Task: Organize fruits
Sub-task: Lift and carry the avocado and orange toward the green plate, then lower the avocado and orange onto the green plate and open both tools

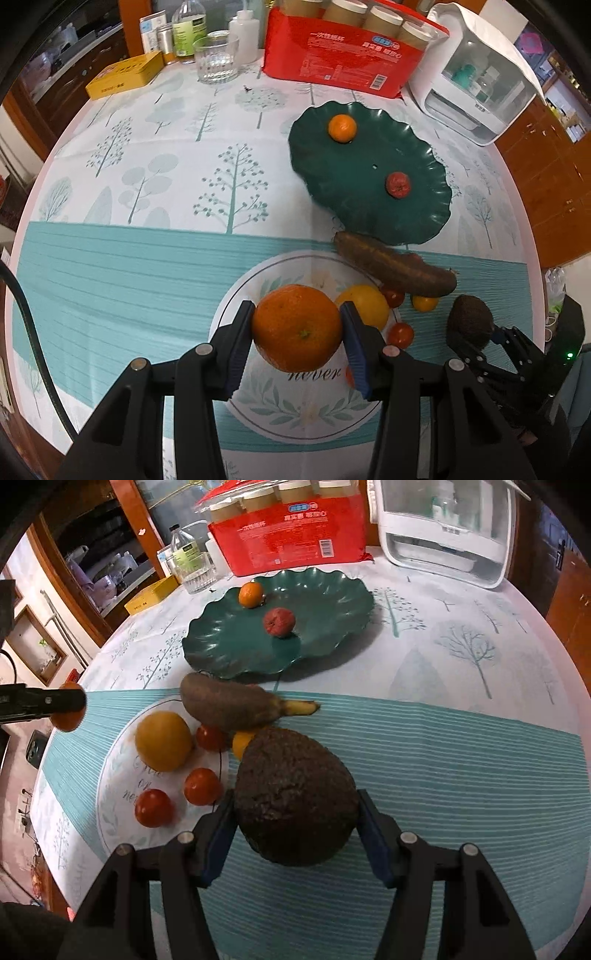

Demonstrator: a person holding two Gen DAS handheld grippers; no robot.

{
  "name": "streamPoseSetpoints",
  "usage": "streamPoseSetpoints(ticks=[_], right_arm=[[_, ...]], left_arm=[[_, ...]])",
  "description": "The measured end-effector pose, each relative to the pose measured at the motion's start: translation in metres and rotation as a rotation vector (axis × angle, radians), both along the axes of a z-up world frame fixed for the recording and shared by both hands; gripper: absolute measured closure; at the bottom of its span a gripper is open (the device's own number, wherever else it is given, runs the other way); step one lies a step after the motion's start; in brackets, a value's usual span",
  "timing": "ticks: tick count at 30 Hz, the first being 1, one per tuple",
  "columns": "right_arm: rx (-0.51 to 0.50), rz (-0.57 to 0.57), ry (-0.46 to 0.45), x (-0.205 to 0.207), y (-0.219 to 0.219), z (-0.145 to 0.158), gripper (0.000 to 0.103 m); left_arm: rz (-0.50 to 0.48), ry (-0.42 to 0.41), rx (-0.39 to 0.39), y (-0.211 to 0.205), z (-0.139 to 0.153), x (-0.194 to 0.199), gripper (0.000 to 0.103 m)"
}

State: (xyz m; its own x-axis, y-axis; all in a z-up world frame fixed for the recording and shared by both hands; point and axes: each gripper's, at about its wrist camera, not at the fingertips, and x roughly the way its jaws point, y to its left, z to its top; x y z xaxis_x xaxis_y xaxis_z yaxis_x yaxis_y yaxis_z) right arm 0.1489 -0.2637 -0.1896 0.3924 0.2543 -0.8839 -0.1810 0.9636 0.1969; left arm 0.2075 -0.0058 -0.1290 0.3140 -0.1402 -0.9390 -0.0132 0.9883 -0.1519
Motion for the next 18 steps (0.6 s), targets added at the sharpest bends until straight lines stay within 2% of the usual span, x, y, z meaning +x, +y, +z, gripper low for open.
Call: streamPoseSetpoints(ticks=[7,12,18], right_arm=[[-0.026,-0.048,-0.051,0.019,-0.019,0.028,0.041],[-0.053,-0.065,-0.103,0.050,-0.028,0.046,0.041],[-0.048,-0.081,-0.143,0.089,-0.027,0.053,0.041]], left_arm=[[-0.035,-0.023,-0.002,-0.007,0.002,0.027,0.058],[-0.053,-0.040,-0.003,-0.012,0.003,0.048,0.058],[-0.067,-0.060,-0.006,-0.018,0.000,0.077,0.058]])
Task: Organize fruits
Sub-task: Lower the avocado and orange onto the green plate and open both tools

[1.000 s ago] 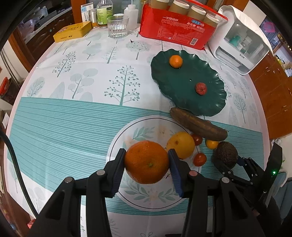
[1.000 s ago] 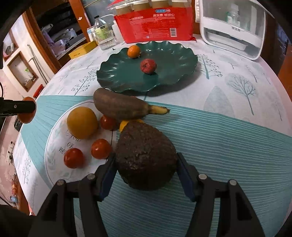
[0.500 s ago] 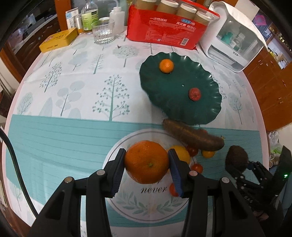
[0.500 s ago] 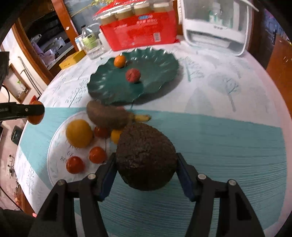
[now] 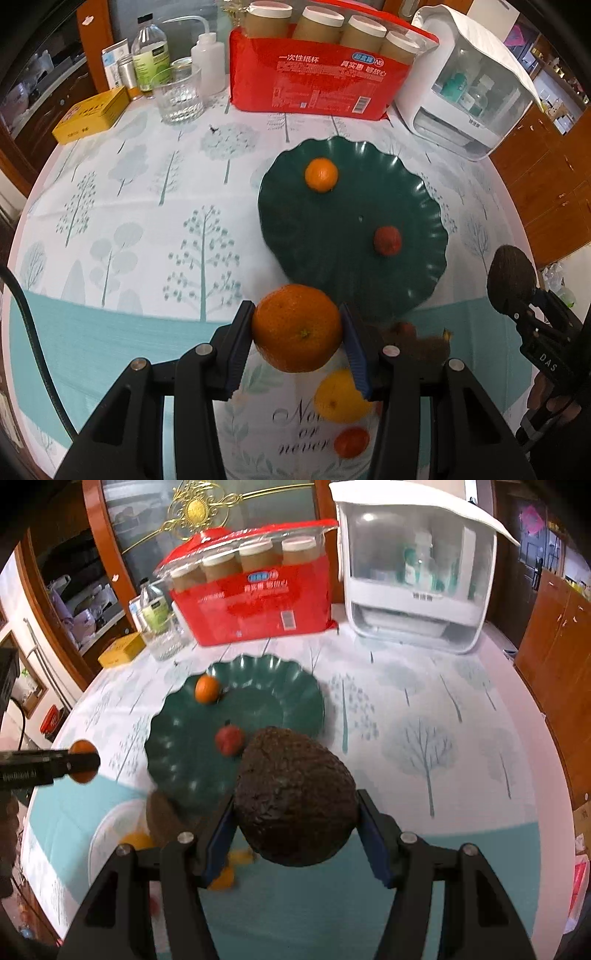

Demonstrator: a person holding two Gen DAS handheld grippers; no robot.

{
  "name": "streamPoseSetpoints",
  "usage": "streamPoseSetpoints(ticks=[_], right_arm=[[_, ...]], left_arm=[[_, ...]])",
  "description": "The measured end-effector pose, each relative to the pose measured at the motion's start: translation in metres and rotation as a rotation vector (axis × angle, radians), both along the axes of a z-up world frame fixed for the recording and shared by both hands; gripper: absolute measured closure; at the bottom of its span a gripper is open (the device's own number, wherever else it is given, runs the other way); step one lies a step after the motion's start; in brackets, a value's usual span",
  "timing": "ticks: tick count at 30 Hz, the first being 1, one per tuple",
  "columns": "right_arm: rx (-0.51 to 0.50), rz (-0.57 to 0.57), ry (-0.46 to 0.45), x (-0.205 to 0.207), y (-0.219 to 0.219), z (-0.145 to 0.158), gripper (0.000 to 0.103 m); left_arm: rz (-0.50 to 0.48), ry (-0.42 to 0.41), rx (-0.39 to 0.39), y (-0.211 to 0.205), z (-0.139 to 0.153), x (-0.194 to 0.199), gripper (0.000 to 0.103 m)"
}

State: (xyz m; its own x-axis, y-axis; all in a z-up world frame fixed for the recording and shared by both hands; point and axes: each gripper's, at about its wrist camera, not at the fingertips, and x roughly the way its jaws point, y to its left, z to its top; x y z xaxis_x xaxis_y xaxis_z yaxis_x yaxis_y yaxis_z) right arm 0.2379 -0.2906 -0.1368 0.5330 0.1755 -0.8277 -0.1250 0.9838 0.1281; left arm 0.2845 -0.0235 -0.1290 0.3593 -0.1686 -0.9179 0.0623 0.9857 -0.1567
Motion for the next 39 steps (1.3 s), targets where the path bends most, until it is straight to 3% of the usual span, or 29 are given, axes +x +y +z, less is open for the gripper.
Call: streamPoseSetpoints(ticks=[15,25,31,39], right_arm=[[0.065,-0.001,0.001,0.082,0.023,-0.031,0.041],[0.101,-0.004,0.050,0.106,0.030,-0.056,0.041],[0.110,-0.005,0.063,0.112,0.031,-0.062,0.041],[0.114,-0.001,0.007,0.105,0.031,-0.046,0.038]], left_arm=[[-0.022,0.007,-0.071,-0.015,-0.037,0.068,0.058],[-0.069,0.054,-0.109,-0.030,-0.069,0.083,0.057],[-0.080,0.043,-0.117,-0.033,-0.072,0.084,0.057],[-0.069,0.008,-0.114,-0.031,-0.054,0.077,0.036]])
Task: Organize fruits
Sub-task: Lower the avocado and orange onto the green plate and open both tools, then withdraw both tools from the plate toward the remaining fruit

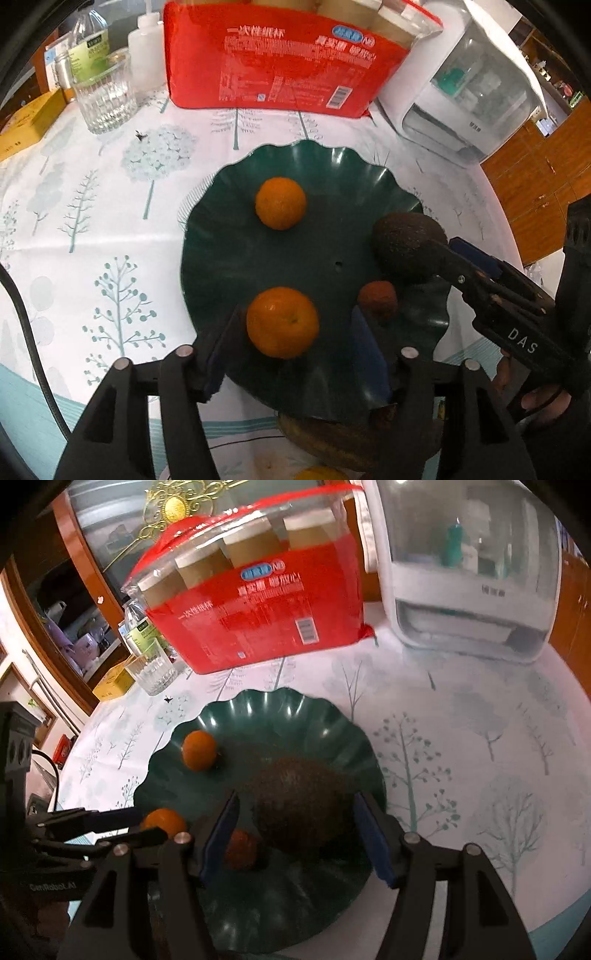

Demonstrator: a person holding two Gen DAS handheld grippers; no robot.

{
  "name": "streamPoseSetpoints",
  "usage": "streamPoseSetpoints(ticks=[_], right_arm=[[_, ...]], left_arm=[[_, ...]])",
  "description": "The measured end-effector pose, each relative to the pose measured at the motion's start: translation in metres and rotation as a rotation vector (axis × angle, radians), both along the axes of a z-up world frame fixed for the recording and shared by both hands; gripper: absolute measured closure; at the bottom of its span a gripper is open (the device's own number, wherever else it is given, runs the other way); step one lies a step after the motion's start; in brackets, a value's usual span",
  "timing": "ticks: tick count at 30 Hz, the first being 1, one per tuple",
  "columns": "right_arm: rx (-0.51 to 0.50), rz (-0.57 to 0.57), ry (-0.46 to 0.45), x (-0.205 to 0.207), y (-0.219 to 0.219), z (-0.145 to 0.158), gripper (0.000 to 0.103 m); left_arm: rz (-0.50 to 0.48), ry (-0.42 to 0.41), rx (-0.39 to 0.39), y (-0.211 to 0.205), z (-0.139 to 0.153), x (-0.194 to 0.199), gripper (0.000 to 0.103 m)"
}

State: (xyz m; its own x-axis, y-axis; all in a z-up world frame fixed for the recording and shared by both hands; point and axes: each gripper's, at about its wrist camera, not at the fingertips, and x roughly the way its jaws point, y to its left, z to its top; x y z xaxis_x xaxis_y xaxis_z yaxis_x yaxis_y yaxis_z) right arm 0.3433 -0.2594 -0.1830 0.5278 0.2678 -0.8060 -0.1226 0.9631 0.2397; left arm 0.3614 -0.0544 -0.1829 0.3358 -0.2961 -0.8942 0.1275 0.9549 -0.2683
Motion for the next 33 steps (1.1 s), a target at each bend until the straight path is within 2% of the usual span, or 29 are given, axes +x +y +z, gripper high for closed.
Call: streamPoseSetpoints(ticks=[6,19,25,33], right_arm=[[-0.012,-0.002,-0.016,-0.016,-0.006,0.021,0.038],[0.003,-0.004,-0.063,-0.089,-0.023,0.062,0.034],[0.005,0.016,-0.082,-0.119,-0.026,0.073,0.034],[0.000,0.062,-0.085,-0.155,-0.027,0.073,0.034]], left_arm=[[0.038,-0.048,0.003,0.007,0.027,-0.017,0.026],[0.107,-0.127,0.021,0.013,0.088,-0.088,0.020],[0.145,-0.154,0.035,0.012,0.101,-0.125,0.018],[0.189,-0.165,0.052,0.013,0.101,-0.172,0.016]])
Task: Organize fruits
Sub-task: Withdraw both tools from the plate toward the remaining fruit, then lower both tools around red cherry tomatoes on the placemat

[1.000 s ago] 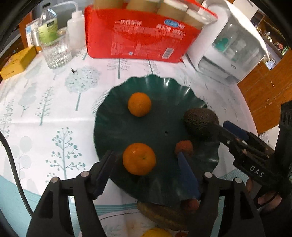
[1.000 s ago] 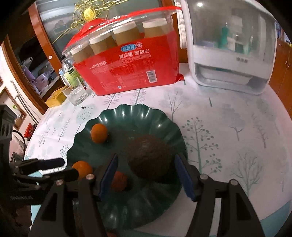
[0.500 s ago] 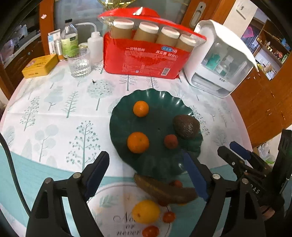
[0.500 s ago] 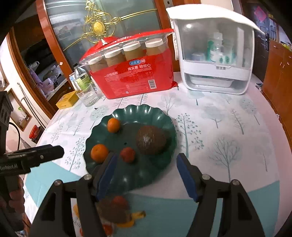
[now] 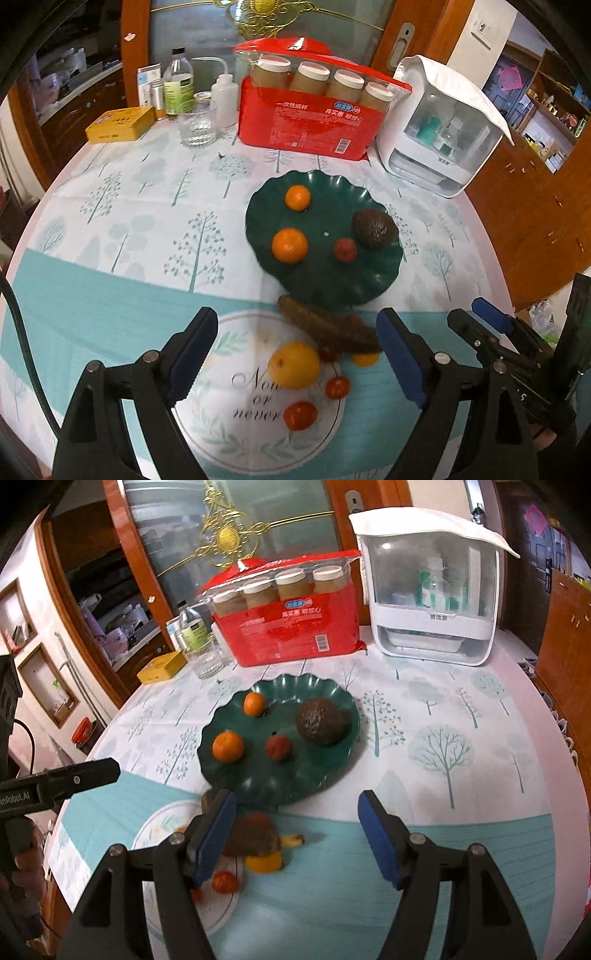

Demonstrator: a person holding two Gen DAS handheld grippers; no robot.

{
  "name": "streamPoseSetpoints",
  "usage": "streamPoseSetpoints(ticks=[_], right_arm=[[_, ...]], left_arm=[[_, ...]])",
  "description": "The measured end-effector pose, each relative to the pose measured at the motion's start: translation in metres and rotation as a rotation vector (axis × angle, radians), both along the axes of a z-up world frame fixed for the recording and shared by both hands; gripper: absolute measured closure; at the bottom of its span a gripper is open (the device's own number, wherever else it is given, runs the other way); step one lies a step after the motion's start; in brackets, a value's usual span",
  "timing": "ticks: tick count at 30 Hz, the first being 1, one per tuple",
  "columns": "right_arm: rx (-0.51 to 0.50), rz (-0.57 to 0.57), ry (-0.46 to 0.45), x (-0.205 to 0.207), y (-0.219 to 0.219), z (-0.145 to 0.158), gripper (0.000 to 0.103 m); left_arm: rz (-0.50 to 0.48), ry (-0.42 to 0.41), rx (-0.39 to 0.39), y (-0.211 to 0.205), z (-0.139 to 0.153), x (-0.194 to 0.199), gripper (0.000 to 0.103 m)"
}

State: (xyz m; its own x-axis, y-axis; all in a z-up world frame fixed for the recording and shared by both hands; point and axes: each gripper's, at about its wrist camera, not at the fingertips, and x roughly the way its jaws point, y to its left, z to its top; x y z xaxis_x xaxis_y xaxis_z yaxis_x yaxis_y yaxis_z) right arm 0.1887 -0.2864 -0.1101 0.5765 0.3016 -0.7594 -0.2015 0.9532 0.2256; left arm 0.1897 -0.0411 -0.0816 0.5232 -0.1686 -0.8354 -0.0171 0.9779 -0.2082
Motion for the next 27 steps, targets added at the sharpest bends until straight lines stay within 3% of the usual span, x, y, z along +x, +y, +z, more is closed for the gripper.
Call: streamPoseSetpoints(ticks=[14,27], right_arm=[[-0.041,0.156,-0.028,-0.052,0.025,-0.026,0.034],[-0.102,0.356,-0.106,-0.068,0.060,-0.050,0.034]], left_arm=[[0.087,0.053,-0.012,0.007,-0.037,-0.063,0.016],[0.156,0.163,-0.045,0.008,-0.081,-0.069,0.020]])
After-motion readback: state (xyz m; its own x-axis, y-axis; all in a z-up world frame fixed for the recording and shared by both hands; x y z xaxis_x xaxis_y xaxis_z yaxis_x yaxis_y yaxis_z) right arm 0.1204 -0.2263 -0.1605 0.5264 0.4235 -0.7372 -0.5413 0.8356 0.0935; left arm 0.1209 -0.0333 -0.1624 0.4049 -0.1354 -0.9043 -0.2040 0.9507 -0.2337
